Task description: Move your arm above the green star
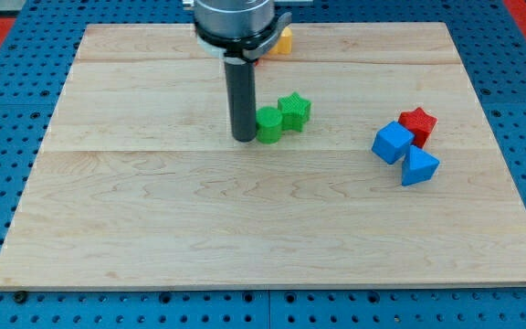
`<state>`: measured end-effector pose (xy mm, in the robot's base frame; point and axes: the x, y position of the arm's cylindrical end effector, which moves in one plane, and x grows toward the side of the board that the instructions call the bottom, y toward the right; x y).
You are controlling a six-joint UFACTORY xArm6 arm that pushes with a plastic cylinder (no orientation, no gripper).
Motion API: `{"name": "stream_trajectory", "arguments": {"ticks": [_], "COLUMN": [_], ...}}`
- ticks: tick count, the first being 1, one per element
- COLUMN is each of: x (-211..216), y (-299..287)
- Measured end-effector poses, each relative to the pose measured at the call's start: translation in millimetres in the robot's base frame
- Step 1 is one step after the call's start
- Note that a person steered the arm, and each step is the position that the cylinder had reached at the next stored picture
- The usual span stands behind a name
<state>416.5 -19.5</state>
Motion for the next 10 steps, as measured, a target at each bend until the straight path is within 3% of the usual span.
{"name": "stream_trajectory", "arguments": {"ticks": [5, 7, 10], "x": [0, -37, -49], "y": [-17, -10, -11]}}
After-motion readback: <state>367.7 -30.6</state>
